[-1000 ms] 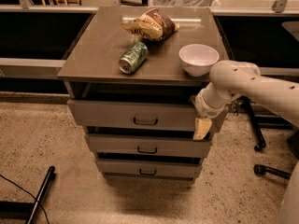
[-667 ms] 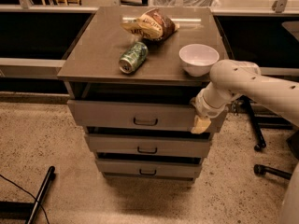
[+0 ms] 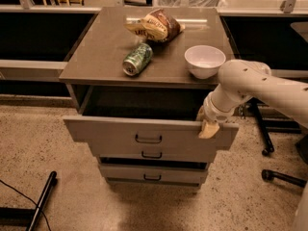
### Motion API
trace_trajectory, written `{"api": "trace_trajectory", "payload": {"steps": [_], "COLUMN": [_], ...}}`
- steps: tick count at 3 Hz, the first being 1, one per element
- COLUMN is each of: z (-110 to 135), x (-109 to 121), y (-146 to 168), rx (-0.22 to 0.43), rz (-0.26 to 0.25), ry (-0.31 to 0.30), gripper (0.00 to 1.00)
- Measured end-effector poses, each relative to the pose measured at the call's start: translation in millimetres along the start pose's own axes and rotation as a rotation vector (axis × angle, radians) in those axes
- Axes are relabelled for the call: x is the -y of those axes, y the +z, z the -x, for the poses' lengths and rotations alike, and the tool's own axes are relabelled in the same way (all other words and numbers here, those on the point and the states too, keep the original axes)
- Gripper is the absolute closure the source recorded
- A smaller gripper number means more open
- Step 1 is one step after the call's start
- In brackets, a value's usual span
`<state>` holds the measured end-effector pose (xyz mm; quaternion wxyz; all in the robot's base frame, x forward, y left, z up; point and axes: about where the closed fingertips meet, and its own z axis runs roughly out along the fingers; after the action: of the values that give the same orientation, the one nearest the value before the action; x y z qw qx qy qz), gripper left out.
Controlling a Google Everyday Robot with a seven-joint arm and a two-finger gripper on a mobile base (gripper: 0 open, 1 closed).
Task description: Open top drawer
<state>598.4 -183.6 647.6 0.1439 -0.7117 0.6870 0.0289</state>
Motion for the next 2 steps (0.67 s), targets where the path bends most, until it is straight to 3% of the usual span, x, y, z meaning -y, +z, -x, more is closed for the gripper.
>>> {"api": "trace_trajectory", "payload": {"steps": [1,2], "z": [-1.3,-1.3], "x": [-17.8,-18.0], "y": [-5.2,-5.1], "rx": [0.002,0.002], "rz": [0.032,0.033], "ry": [-0.007,-0.007], "gripper": [0.36,0.13]}}
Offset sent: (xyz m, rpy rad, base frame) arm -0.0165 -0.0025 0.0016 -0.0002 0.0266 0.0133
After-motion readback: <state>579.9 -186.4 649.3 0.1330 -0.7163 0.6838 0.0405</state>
